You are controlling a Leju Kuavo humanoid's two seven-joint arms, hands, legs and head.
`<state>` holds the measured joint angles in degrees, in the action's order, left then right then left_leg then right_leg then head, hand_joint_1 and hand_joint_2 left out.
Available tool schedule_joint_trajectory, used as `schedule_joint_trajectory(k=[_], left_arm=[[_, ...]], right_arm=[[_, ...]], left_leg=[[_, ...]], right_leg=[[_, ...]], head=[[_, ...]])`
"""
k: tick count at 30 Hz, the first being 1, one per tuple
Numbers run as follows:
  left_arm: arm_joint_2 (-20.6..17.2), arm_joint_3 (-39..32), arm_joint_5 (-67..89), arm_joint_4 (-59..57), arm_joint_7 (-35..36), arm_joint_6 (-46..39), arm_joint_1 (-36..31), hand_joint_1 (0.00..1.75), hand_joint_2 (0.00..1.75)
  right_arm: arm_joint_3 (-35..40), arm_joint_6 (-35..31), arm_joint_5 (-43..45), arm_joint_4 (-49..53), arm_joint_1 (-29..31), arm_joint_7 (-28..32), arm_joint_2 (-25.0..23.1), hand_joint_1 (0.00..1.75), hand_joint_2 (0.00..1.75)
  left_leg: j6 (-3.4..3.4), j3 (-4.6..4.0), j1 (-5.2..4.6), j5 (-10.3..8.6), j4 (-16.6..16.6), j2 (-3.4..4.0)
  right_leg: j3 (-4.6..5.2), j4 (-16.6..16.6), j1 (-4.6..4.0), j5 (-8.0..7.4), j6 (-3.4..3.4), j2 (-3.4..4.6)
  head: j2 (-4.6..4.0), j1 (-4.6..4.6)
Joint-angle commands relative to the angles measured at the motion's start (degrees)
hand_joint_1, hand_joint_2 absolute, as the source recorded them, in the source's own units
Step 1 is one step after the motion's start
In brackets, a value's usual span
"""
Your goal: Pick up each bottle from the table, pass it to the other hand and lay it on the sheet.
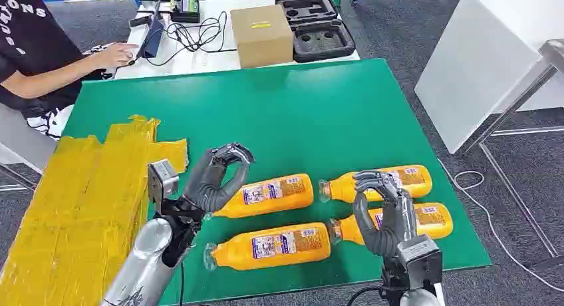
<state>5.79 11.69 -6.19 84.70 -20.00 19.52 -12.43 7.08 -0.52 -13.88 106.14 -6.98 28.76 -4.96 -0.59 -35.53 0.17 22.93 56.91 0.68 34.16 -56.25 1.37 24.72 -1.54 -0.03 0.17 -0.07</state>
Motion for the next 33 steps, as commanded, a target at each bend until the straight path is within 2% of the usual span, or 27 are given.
schedule_joint_trajectory(k=[1,2,3,6,7,11,21,22,23,26,27,29,31,33], left_arm=[[5.8,6.4,22.6,-6.1,-16.0,-33.9,-10.2,1.75,1.75],[5.4,8.9,21.7,-6.5,-14.2,-36.1,-11.8,1.75,1.75],[5.0,10.0,21.2,-6.6,-13.6,-37.1,-12.3,1.75,1.75],[3.2,11.4,19.6,-5.3,-14.2,-38.3,-11.7,1.75,1.75],[2.9,11.5,19.6,-4.8,-14.2,-38.4,-11.4,1.75,1.75],[2.6,11.5,19.7,-4.1,-14.2,-38.4,-11.0,1.75,1.75],[2.5,11.7,19.6,-4.0,-14.6,-38.4,-11.1,1.75,1.75],[2.5,11.8,19.7,-3.3,-14.6,-38.4,-11.2,0.77,1.75],[2.7,11.6,19.9,-2.6,-14.2,-38.9,-11.0,0.0,1.75],[2.4,12.1,20.3,-2.4,-12.8,-38.9,-10.4,0.0,1.75],[2.2,12.7,21.2,-3.2,-12.1,-39.2,-10.4,0.0,1.75],[2.0,13.6,21.7,-5.0,-11.9,-39.3,-10.7,0.0,1.75],[1.9,13.6,22.1,-5.7,-11.1,-39.2,-10.4,0.0,1.75],[1.8,13.1,22.5,-6.5,-10.5,-39.1,-9.6,0.0,1.75]], right_arm=[[12.0,-16.6,-4.0,-22.4,23.7,5.5,-5.6,1.75,1.75],[15.0,-20.0,-2.3,-26.2,27.4,4.8,-5.4,1.75,1.75],[16.2,-21.3,-1.4,-27.3,28.6,4.6,-5.1,1.75,1.75],[18.3,-23.0,0.5,-24.4,27.2,4.2,-2.1,1.75,1.75],[18.2,-23.2,0.6,-23.6,26.8,4.1,-1.6,1.75,1.75],[18.1,-23.3,0.7,-22.8,26.3,4.0,-1.1,1.75,1.75],[18.3,-23.4,0.7,-22.4,26.2,4.1,-1.0,1.75,1.75],[18.2,-23.9,0.6,-21.6,26.2,4.0,-0.9,1.24,1.75],[18.1,-24.7,0.1,-21.0,26.0,3.0,-1.0,0.0,1.75],[19.0,-27.9,-4.7,-19.3,25.5,1.2,-0.4,0.0,1.75],[19.9,-29.9,-10.3,-18.5,25.2,-2.3,0.8,0.0,1.75],[21.1,-25.9,-22.1,-16.7,24.4,-14.2,4.5,0.0,1.75],[20.3,-22.6,-28.9,-14.9,22.6,-19.5,7.0,0.0,1.75],[18.7,-18.4,-30.5,-12.5,19.5,-21.5,9.9,0.0,1.75]], left_leg=[[0.04,0.03,0.07,0.06,0.1,0.09],[0.05,-0.02,0.16,0.06,0.3,0.45],[0.04,-0.14,0.15,0.04,0.2,0.49],[-0.04,-0.16,0.01,-0.39,-0.1,0.3],[0.0,-0.03,0.13,-0.38,-0.1,0.27],[-0.15,-0.17,0.11,-0.44,0.0,0.04],[-0.15,-0.28,0.02,-0.46,0.0,0.04],[-0.13,-0.19,0.08,-0.39,0.1,0.03],[-0.14,-0.27,0.04,-0.43,0.1,0.02],[-0.15,-0.3,0.04,-0.43,0.1,0.01],[-0.13,-0.19,0.09,-0.36,0.1,0.0],[-0.17,-0.28,0.0,-0.47,0.0,-0.05],[-0.16,-0.25,0.04,-0.45,0.0,-0.12],[-0.17,-0.13,0.06,-0.44,0.0,-0.27]], right_leg=[[-0.02,0.0,-0.08,-0.01,0.09,0.13],[0.11,-0.1,-0.16,-0.17,0.12,0.5],[0.14,-0.1,-0.15,-0.2,0.1,0.53],[0.33,0.1,-0.03,-0.61,0.12,0.3],[0.13,0.2,-0.14,-0.58,0.15,0.3],[0.14,0.1,-0.12,-0.47,0.1,0.01],[0.23,0.0,-0.05,-0.48,0.08,0.01],[0.12,0.1,-0.11,-0.45,0.13,0.03],[0.22,0.0,-0.07,-0.46,0.1,0.01],[0.25,0.0,-0.07,-0.46,0.1,0.0],[0.12,0.0,-0.12,-0.41,0.14,0.01],[0.23,0.1,-0.03,-0.46,0.07,-0.07],[0.16,0.1,-0.07,-0.44,0.08,-0.13],[-0.02,0.2,-0.09,-0.4,0.08,-0.27]], head=[[0.0,0.0],[0.0,0.0],[0.0,0.0],[0.0,-0.07],[0.0,0.02],[0.0,-0.02],[0.0,-0.02],[0.0,-0.04],[0.0,-0.02],[0.0,-0.02],[0.0,-0.04],[0.02,-0.04],[0.0,-0.04],[0.0,-0.04]])
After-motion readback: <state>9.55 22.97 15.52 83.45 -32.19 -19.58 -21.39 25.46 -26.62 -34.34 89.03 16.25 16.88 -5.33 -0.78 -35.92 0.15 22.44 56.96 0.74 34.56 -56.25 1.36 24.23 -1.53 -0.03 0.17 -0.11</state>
